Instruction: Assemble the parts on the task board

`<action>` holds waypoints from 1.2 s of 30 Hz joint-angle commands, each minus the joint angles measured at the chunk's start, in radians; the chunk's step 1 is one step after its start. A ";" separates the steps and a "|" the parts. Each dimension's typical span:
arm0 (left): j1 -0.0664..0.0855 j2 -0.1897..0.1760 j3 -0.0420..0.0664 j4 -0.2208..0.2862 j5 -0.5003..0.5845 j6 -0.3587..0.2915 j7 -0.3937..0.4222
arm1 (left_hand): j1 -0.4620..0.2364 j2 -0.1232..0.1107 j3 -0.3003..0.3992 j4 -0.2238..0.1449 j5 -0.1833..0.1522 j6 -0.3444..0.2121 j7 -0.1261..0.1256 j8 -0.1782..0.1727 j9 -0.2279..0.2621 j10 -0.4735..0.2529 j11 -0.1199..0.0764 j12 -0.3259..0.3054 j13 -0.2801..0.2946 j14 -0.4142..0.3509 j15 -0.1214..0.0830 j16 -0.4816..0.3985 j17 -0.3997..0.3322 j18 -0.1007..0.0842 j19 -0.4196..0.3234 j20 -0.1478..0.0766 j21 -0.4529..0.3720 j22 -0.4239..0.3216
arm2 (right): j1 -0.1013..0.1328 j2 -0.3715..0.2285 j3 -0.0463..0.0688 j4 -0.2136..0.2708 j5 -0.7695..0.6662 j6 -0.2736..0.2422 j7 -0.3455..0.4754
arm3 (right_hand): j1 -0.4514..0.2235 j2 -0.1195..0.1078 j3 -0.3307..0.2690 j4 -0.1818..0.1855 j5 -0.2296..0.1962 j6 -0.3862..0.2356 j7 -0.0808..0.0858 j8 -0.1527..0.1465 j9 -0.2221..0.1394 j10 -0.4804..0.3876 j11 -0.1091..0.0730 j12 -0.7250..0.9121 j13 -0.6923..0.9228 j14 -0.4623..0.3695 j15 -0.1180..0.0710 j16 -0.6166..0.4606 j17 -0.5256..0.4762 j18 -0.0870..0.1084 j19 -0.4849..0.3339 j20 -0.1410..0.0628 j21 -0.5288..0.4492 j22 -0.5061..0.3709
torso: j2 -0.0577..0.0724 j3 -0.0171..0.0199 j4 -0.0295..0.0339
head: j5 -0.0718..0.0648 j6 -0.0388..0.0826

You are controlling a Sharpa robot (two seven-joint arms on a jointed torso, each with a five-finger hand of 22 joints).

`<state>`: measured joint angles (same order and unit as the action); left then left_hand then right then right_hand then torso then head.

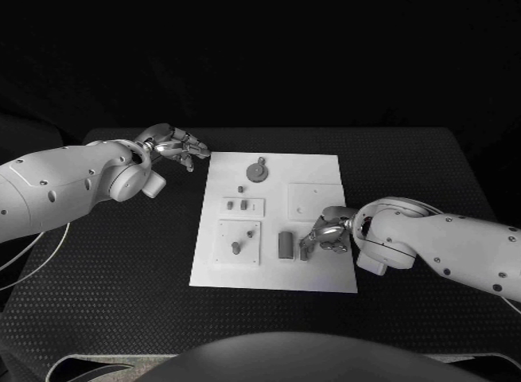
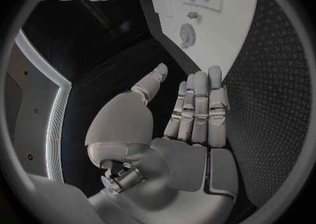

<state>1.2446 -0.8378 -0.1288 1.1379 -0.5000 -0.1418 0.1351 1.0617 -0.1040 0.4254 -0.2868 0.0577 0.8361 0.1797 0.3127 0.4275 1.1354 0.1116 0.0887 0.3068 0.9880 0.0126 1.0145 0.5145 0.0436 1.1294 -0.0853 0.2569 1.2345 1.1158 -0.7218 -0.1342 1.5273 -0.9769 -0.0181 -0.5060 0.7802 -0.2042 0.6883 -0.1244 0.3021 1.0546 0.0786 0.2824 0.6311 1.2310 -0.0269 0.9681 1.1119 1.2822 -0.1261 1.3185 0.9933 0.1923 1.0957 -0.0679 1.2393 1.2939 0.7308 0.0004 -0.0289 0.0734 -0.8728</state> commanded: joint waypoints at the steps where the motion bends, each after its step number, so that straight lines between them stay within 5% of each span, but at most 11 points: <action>1: 0.001 0.000 0.000 0.003 -0.001 0.008 0.006 | -0.008 0.001 0.003 0.001 -0.006 0.000 0.007 0.002 -0.001 0.006 0.002 0.000 0.001 -0.002 -0.006 -0.001 0.001 0.029 -0.001 -0.007 -0.007 0.001 | -0.001 0.000 0.000 0.001 -0.001 -0.001 0.015 | -0.011 -0.001 0.001 0.008 -0.005 -0.016 0.006 -0.005 0.000 -0.007 0.000 0.004 -0.001 -0.002 -0.003 -0.006 0.001 0.070 0.006 -0.004 -0.006 -0.001 | 0.000 0.0004 -0.0001 | 0.000 0.000; 13: 0.001 0.000 0.000 0.002 -0.001 0.008 0.007 | -0.007 0.001 0.004 0.001 -0.006 -0.001 0.007 0.002 -0.001 0.006 0.002 0.000 0.002 -0.002 -0.006 -0.001 0.002 0.029 -0.001 -0.007 -0.007 0.001 | -0.001 -0.024 0.000 0.019 -0.049 0.018 0.042 | -0.010 -0.002 0.004 0.008 -0.005 -0.013 0.005 -0.004 0.001 -0.007 0.000 0.005 -0.001 -0.001 -0.004 -0.006 0.002 0.070 0.006 -0.006 -0.005 0.000 | 0.000 0.0002 0.0011 | 0.000 0.000; 26: 0.001 -0.001 0.000 0.003 -0.001 0.009 0.006 | -0.007 0.002 0.004 0.001 -0.006 0.000 0.007 0.002 -0.001 0.006 0.002 0.000 0.002 -0.002 -0.006 -0.001 0.002 0.029 0.000 -0.007 -0.007 0.002 | -0.002 -0.068 0.000 0.073 -0.103 0.100 0.109 | 0.051 0.005 0.008 -0.056 -0.005 0.007 -0.003 0.012 0.013 0.003 -0.008 0.010 -0.003 0.007 -0.010 -0.004 0.002 0.070 0.013 -0.014 0.001 0.001 | 0.000 0.0016 -0.0012 | -0.002 0.000; 36: 0.001 0.000 0.000 0.002 -0.001 0.011 0.005 | -0.007 0.002 0.004 0.001 -0.006 0.000 0.007 0.003 -0.001 0.006 0.002 0.000 0.002 -0.002 -0.007 -0.001 0.002 0.029 0.000 -0.007 -0.008 0.002 | -0.007 -0.064 0.000 0.078 -0.122 0.120 0.108 | 0.059 0.006 0.005 -0.062 -0.006 0.013 -0.004 0.015 0.015 0.005 -0.009 0.010 -0.004 0.008 -0.010 -0.005 0.002 0.070 0.014 -0.014 0.001 0.001 | 0.000 0.0012 -0.0003 | -0.004 0.000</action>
<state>1.2446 -0.8394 -0.1288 1.1381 -0.5002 -0.1416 0.1348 1.0617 -0.1039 0.4254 -0.2868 0.0577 0.8361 0.1797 0.3127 0.4277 1.1353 0.1116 0.0887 0.3074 0.9880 0.0126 1.0145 0.5150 0.0436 1.1278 -0.0835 0.2531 1.2350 1.1101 -0.7884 -0.1341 1.6047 -1.0753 0.0653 -0.4147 0.8259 -0.1987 0.6938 -0.1799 0.3021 1.0599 0.0731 0.2924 0.6448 1.2331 -0.0322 0.9725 1.1085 1.2911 -0.1317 1.3185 0.9949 0.1936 1.1084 -0.0733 1.2393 1.2947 0.7309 0.0022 -0.0295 0.0694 -0.8728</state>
